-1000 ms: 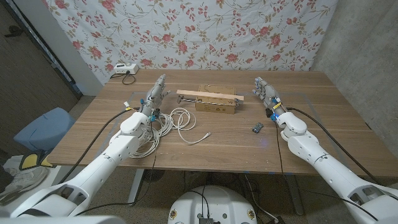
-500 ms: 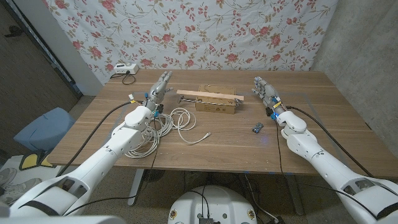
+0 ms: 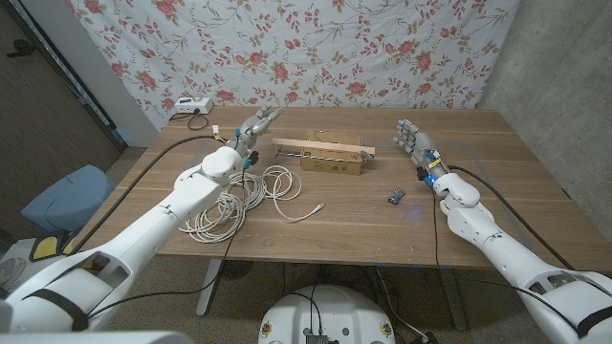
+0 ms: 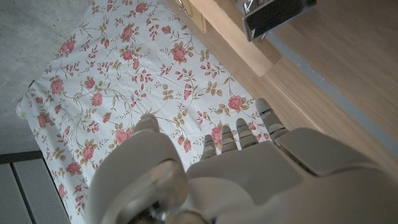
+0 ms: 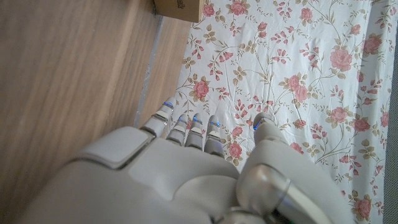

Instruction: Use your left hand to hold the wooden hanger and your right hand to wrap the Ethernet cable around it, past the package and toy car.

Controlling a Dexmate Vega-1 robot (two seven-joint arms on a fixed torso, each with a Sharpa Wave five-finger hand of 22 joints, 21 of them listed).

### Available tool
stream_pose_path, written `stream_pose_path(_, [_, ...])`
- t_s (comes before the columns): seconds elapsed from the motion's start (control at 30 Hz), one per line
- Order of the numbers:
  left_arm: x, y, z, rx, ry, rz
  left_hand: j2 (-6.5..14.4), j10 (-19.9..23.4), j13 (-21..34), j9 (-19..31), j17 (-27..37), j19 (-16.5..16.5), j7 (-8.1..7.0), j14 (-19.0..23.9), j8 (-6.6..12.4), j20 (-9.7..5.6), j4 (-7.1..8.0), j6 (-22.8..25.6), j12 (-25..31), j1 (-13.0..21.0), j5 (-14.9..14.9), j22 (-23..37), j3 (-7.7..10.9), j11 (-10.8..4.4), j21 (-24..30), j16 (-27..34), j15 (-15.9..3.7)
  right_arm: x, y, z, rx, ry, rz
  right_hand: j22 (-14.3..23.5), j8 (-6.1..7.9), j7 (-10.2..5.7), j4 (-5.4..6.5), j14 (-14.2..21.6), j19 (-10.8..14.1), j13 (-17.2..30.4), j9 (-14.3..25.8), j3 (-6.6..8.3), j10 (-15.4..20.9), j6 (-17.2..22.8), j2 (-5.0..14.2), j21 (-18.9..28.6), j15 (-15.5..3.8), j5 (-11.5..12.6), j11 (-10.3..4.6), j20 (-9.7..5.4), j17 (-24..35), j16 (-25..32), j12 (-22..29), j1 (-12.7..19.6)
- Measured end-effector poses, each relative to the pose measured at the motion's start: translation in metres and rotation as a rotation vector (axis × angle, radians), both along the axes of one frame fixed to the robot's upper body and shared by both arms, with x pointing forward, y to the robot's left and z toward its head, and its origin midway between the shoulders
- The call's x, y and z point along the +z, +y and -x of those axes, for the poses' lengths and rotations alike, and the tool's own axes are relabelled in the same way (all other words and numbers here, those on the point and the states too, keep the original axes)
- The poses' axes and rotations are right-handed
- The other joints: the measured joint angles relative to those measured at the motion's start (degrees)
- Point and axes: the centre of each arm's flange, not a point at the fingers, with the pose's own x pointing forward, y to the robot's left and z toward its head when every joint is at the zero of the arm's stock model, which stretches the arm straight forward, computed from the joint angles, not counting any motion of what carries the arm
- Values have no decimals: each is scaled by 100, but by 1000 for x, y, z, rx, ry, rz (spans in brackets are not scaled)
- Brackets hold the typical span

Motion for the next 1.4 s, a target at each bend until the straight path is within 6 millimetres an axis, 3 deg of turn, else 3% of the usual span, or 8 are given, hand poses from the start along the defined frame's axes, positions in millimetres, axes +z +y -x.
stream_pose_path(0.23, [20,-7,8,18,-10,-80,-35,426,23,14,0,-40,59,331,80,80,-176,481,126,119,0,0,51,20,-14,63,4,-1,-5,2,4,-14,-8,0,0,-2,0,12,0,0,0,0,21,2,0,0,12,0,-21,0,0,0,0,0])
stream_pose_path(0.4, [46,-15,21,1,-66,-120,-35,521,25,14,27,-9,74,451,80,111,-235,616,147,221,0,0,63,18,-14,85,-11,1,-5,4,13,-30,-10,0,0,-21,0,22,-1,0,0,0,21,21,0,0,22,0,-21,1,0,0,0,0])
stream_pose_path(0.5, [35,-8,12,66,54,-212,-36,521,25,14,27,-9,99,416,80,111,-258,641,147,221,0,-1,86,18,-40,70,24,-9,-11,5,3,-18,-22,0,0,-21,0,43,21,0,-1,0,52,21,0,0,42,0,10,23,0,9,0,0])
stream_pose_path(0.73, [54,-13,18,92,96,-332,18,544,25,13,22,-31,203,325,125,132,-323,887,122,320,0,-1,133,41,-97,-6,51,-14,-11,9,5,-28,-32,0,0,-21,0,71,24,0,-1,0,51,21,0,0,71,0,10,25,-1,44,0,-1])
stream_pose_path(1.13, [77,-21,23,166,195,-555,-81,887,24,13,11,-30,206,425,167,131,-561,1325,168,567,0,-1,184,-7,-140,-6,-22,-22,-10,19,1,-47,-56,-1,0,-21,0,95,41,-1,-1,0,103,21,0,0,95,0,21,42,-1,44,0,-1])
stream_pose_path(1.4, [95,-30,28,220,244,-703,-134,1034,24,41,11,25,223,558,205,119,-635,1548,211,620,0,-2,163,-2,-147,-6,-32,-28,-9,24,1,-54,-70,-1,0,-21,0,102,41,-1,-1,-1,122,20,0,0,102,0,40,42,-1,44,0,-1])
